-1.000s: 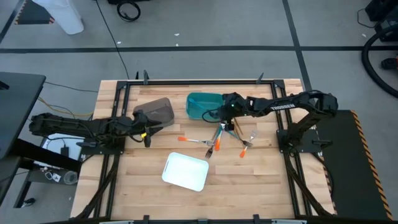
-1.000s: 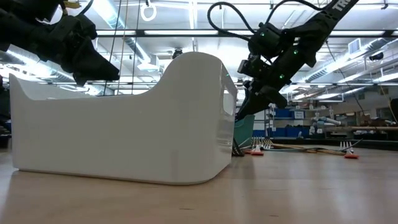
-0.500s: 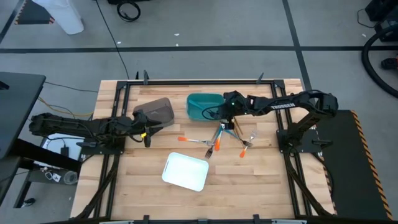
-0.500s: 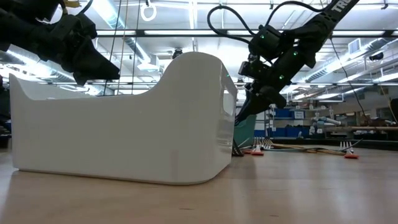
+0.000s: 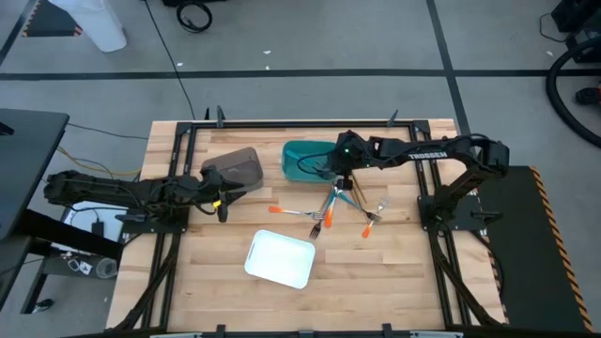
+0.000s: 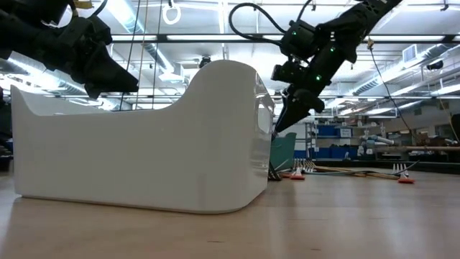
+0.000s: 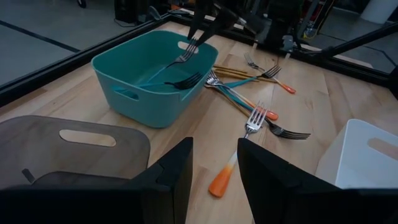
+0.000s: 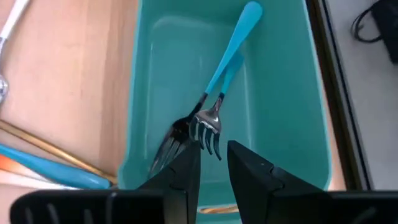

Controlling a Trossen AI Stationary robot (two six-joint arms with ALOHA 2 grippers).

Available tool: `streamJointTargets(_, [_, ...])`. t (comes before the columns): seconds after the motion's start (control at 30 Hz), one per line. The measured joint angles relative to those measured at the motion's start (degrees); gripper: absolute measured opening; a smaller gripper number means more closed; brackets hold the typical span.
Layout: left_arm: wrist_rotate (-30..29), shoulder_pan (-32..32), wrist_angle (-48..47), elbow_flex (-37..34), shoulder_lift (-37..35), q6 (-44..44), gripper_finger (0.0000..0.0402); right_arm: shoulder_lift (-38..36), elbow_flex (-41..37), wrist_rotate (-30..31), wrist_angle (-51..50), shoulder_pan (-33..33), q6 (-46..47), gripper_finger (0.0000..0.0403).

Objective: Sort silverware by color (type)
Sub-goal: Put the blue fork into the blue bin, then put the orange fork into the black bin

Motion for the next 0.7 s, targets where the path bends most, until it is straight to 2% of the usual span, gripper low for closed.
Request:
streamJointTargets(0.37, [0.0,0.0,0.0,0.0,0.0,0.0,0.0134,0.0,4.4,0.2,-10.0,0.0,2.7,0.0091])
streamJointTargets(0.7, [0.2,0.0,-0.1,0.0,0.0,-0.5,0.0134,0.0,7.9,0.1,-12.8,0.7,6.8,0.0091])
